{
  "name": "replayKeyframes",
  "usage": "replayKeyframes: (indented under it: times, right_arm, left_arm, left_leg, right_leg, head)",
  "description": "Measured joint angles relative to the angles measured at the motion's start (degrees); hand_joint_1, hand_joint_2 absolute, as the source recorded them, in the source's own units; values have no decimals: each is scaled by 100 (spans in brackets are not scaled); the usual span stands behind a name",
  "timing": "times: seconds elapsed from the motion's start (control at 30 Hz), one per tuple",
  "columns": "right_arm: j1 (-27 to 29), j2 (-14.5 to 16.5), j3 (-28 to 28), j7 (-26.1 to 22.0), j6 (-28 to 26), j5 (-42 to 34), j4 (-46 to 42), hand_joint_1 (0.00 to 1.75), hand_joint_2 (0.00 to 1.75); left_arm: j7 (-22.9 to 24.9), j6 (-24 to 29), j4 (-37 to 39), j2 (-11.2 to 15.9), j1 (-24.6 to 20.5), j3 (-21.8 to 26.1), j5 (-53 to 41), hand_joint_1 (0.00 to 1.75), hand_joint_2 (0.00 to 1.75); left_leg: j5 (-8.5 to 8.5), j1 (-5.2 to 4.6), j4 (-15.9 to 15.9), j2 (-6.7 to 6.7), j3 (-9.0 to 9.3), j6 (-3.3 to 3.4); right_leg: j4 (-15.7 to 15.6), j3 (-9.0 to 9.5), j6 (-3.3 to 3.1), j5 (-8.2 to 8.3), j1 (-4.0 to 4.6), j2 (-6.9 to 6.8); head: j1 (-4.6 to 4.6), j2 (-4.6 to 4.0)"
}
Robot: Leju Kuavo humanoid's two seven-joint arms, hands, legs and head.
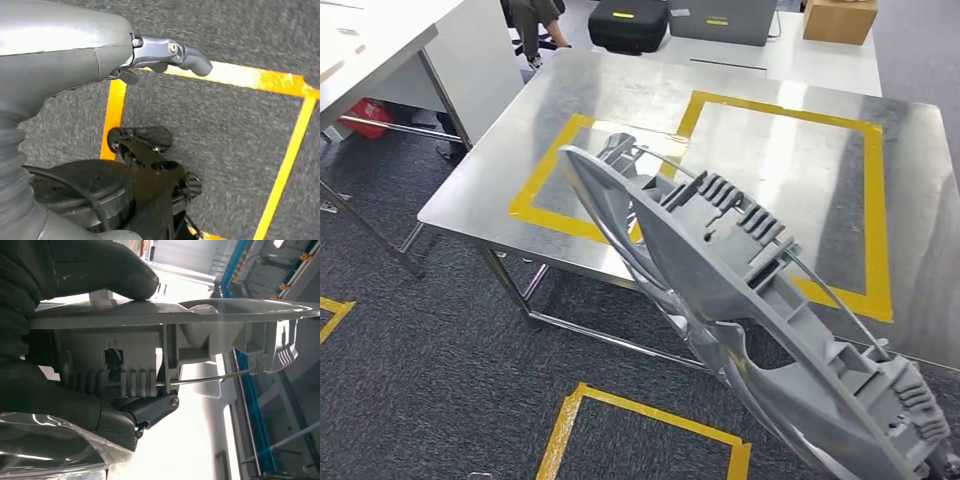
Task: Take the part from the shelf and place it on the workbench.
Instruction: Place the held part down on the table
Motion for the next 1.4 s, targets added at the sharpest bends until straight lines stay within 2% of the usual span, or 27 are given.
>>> replayKeyframes:
  times: [0.07,0.1,0.13,0.2,0.23,0.27,0.3,0.37,0.43,0.47,0.5,0.53,0.6,0.67,0.7,0.73,0.77,0.8,0.83,0.9,0.97,1.1,1.4]
  right_arm:
    - [10,-1,-5,1,-1,2,-4,175,175]
    - [9,-1,-8,1,-2,3,-4,175,175]
    - [6,-1,-10,1,-3,2,-4,175,175]
    - [-1,0,-13,-2,-4,1,-4,175,175]
    - [0,1,-14,-2,-4,1,-4,175,175]
    - [3,0,-14,-2,-4,1,-4,175,175]
    - [6,0,-14,-1,-3,1,-4,175,175]
    - [8,-1,-13,-1,-2,1,-4,175,175]
    - [2,-1,-12,-1,-2,0,-4,175,175]
    - [3,-1,-11,0,-2,0,-5,175,175]
    - [8,-1,-11,0,-2,1,-5,175,175]
    - [16,-1,-10,1,-2,1,-7,175,175]
    - [21,-1,-10,0,-3,2,-8,175,175]
    - [4,-2,-6,-3,-2,1,-9,175,175]
    - [-1,-2,-4,-3,-1,1,-9,175,175]
    - [1,-2,-2,-3,0,1,-8,175,175]
    - [5,-2,-1,-1,-1,1,-8,175,175]
    - [8,-2,0,1,-1,1,-7,175,175]
    - [10,-2,1,1,-2,1,-7,175,175]
    - [3,-2,1,1,-2,1,-8,175,175]
    - [0,-1,1,0,-1,1,-8,175,175]
    - [16,-2,-7,0,-2,1,-9,175,175]
    - [9,-2,-10,0,-2,1,-9,175,175]
  left_arm:
    - [1,0,1,2,-27,0,0,0,175]
    - [-1,0,1,3,-45,0,0,0,175]
    - [-2,0,0,3,-57,0,0,0,175]
    - [-3,0,-1,-2,-58,0,0,0,175]
    - [-3,0,-1,-3,-51,0,0,0,175]
    - [-3,0,-1,-3,-46,0,0,0,175]
    - [-3,0,0,-2,-44,0,0,0,175]
    - [-3,0,1,3,-44,0,0,0,175]
    - [-2,0,1,11,-39,0,1,0,175]
    - [-2,0,1,15,-32,-1,1,0,175]
    - [-1,0,1,15,-28,-1,1,0,175]
    - [-1,0,1,5,-32,-1,0,0,175]
    - [-2,1,1,-8,-58,0,0,0,175]
    - [-2,1,1,-9,-67,0,0,0,175]
    - [-2,1,1,-8,-60,0,0,0,175]
    - [-1,0,1,-8,-53,0,0,0,175]
    - [-1,0,1,-9,-49,0,0,0,175]
    - [-2,0,1,-12,-49,0,0,0,175]
    - [-2,0,1,-15,-52,0,0,0,175]
    - [-3,0,1,-22,-53,0,0,0,175]
    - [-1,0,1,-22,-52,0,0,0,175]
    - [2,0,1,-12,-63,0,0,0,175]
    - [2,0,1,-14,-66,0,0,0,175]
  left_leg:
    - [-11,13,157,23,-25,-52]
    - [-54,23,368,22,-133,-83]
    - [-153,39,672,19,-302,-117]
    - [-460,74,1334,18,-724,-178]
    - [-540,90,1521,18,-888,-195]
    - [-497,101,1545,18,-981,-202]
    - [-317,108,1381,13,-987,-198]
    - [192,116,743,-97,-846,-161]
    - [373,102,275,-263,-752,-97]
    - [361,90,215,-311,-746,-67]
    - [364,76,174,-299,-742,-37]
    - [440,87,135,-261,-713,-6]
    - [505,113,34,-159,-657,58]
    - [524,113,-18,-41,-626,108]
    - [516,104,-17,23,-624,124]
    - [505,94,-15,83,-621,131]
    - [493,86,-14,142,-614,135]
    - [478,80,-13,198,-600,134]
    - [459,74,-13,248,-576,128]
    - [404,47,-3,336,-521,93]
    - [352,9,22,402,-495,57]
    - [335,-17,19,454,-470,150]
    - [364,1,-28,456,-456,41]
  right_leg:
    - [-48,75,-49,15,-22,84]
    - [-73,112,-71,6,-36,118]
    - [-90,144,-93,-12,-44,147]
    - [-100,189,-122,-59,-46,230]
    - [-100,215,-124,-83,-46,282]
    - [-100,246,-121,-106,-47,338]
    - [-100,280,-112,-127,-47,394]
    - [-106,347,-86,-159,-52,503]
    - [-115,354,-29,-166,-66,609]
    - [-125,348,11,-168,-77,659]
    - [-141,339,57,-165,-83,710]
    - [-153,332,99,-174,-86,734]
    - [-32,260,161,-285,-64,568]
    - [514,-7,205,-599,-44,312]
    - [882,-190,222,-763,-47,256]
    - [1170,-337,235,-856,-49,234]
    - [1298,-406,242,-852,-50,220]
    - [1192,-356,240,-732,-49,202]
    - [895,-202,229,-542,-46,161]
    - [125,220,168,-231,-8,-79]
    - [-237,434,109,-155,27,-249]
    - [-261,451,95,-150,29,-191]
    - [-255,451,60,-170,47,-189]
  head:
    - [-8,0]
    - [-11,0]
    - [-15,0]
    - [-15,0]
    - [-16,0]
    - [-16,0]
    - [-17,0]
    - [-13,0]
    - [-20,0]
    - [-25,0]
    - [-34,0]
    - [-39,0]
    - [-5,0]
    - [36,0]
    - [47,0]
    - [47,0]
    - [47,0]
    - [48,0]
    - [49,0]
    - [49,0]
    - [44,0]
    - [36,0]
    - [39,0]
